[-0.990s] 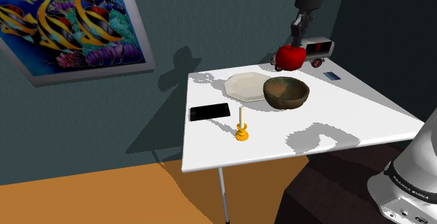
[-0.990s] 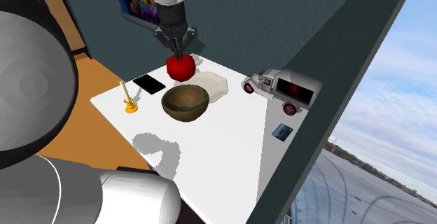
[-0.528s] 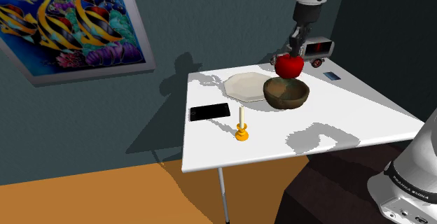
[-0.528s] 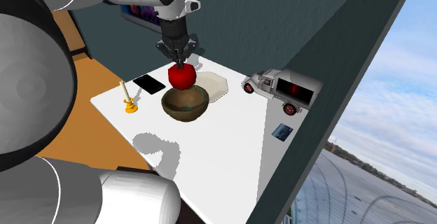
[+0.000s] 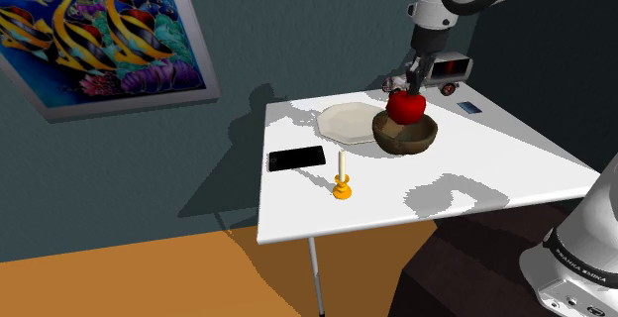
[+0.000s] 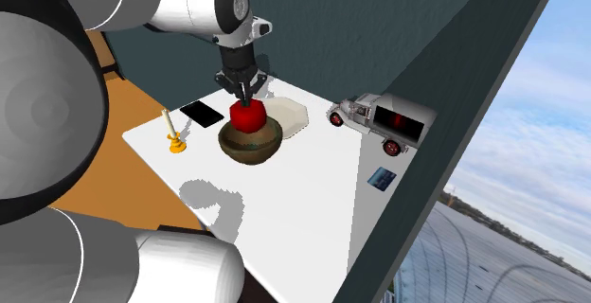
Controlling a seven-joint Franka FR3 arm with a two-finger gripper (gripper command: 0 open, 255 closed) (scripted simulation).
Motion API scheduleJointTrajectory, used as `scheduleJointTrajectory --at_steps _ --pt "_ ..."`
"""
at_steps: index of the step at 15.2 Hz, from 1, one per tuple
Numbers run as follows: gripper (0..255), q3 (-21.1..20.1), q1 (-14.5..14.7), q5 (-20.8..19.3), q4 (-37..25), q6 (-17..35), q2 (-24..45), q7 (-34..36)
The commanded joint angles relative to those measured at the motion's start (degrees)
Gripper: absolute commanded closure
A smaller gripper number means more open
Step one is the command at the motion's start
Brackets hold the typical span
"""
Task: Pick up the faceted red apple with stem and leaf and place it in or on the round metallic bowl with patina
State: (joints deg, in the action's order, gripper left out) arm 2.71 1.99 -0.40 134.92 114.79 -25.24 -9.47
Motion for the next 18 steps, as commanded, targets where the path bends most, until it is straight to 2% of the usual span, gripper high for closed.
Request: scheduleJointTrajectory --at_steps 1,10,11,16,18 --pt "255 0.0 0.0 0.0 1.4 1.6 0.2 0.0" --pt "255 0.0 0.0 0.0 2.3 2.7 0.4 0.0" --pt "0 0.0 0.0 0.0 2.3 2.7 0.4 0.0" --pt "0 0.0 0.0 0.0 2.3 2.7 0.4 0.0" --pt "0 0.0 0.0 0.0 -0.7 -1.3 -0.7 0.0"
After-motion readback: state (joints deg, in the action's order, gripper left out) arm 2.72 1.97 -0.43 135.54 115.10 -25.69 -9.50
